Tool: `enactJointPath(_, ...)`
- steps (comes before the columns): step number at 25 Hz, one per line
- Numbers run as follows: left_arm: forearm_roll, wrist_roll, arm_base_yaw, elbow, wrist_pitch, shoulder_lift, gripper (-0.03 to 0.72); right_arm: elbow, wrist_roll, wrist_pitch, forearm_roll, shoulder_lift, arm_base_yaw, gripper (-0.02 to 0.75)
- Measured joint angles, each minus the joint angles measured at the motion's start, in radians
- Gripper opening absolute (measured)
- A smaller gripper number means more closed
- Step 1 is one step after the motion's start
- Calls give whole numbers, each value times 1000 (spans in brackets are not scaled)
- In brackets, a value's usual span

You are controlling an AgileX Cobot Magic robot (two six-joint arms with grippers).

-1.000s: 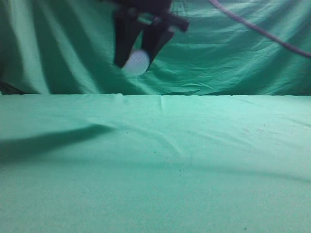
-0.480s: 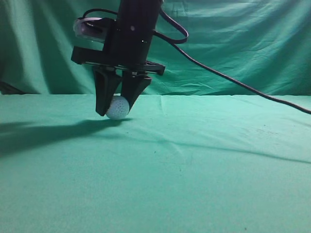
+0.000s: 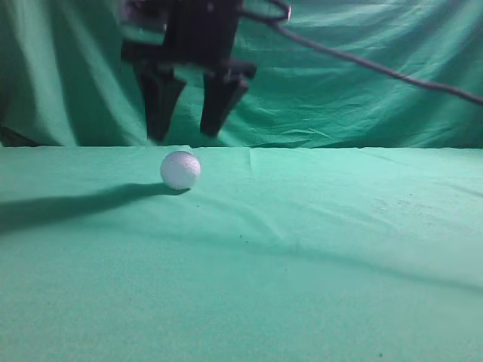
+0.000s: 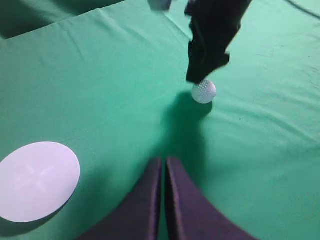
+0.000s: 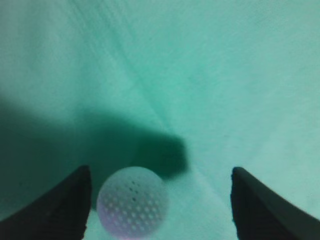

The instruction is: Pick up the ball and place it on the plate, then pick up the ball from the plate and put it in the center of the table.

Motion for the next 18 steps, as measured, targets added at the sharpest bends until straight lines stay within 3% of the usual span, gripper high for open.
enactJointPath(3,0,0,0,0,0,0,0,-91,33,91,-40,-46,0,519)
enactJointPath(7,0,0,0,4,0,0,0,-127,111,122,-90,-169,0,305)
enactJointPath(10,-2,0,0,22,0,0,0,-128,148,131,-101,-311,0,92)
enactJointPath(13,-35,0,0,29,-7,0,0,-129,189,135,-105,-449,0,0)
enactJointPath(18,-157,-2,0,29,-91,0,0,17,223,136,-123,-673,0,0)
